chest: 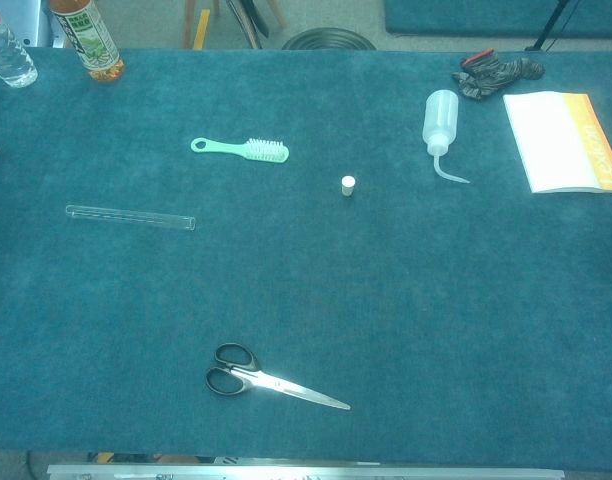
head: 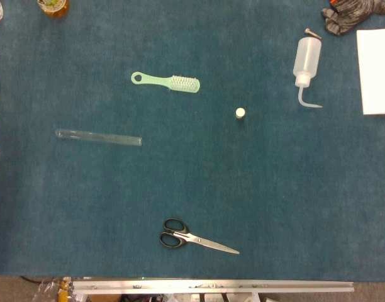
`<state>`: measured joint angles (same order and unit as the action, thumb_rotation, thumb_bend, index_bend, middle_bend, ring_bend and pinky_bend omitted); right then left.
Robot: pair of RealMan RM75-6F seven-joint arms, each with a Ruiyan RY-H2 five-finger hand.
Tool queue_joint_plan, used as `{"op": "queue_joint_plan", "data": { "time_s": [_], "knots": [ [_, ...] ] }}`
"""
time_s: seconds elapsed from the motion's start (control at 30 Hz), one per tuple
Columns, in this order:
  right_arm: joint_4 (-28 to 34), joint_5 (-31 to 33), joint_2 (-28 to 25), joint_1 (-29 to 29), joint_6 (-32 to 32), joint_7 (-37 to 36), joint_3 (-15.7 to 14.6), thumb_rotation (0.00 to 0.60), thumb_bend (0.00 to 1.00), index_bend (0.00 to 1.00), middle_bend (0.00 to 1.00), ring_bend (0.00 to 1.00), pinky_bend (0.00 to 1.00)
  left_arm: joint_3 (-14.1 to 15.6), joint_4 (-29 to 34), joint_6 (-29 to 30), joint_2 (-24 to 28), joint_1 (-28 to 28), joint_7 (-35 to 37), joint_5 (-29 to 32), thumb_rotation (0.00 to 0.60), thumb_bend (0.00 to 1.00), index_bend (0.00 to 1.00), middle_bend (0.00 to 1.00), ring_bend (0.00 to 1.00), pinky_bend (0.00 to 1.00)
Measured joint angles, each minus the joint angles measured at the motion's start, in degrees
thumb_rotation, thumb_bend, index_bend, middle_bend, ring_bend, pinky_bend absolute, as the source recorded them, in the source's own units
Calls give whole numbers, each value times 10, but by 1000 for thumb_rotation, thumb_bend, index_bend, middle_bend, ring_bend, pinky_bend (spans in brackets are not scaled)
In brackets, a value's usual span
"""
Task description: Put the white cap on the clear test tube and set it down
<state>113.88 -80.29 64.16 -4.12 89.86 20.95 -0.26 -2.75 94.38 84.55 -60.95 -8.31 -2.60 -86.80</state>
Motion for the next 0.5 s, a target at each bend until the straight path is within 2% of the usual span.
{"op": "queue_joint_plan", "data": {
  "time_s": [0.5],
  "knots": [
    [6, 0, 1, -3, -24, 2, 14, 600, 308, 485, 345, 211, 349, 2, 3, -26, 14, -12, 2, -6, 600, 265, 360, 175, 86, 182]
  ]
}}
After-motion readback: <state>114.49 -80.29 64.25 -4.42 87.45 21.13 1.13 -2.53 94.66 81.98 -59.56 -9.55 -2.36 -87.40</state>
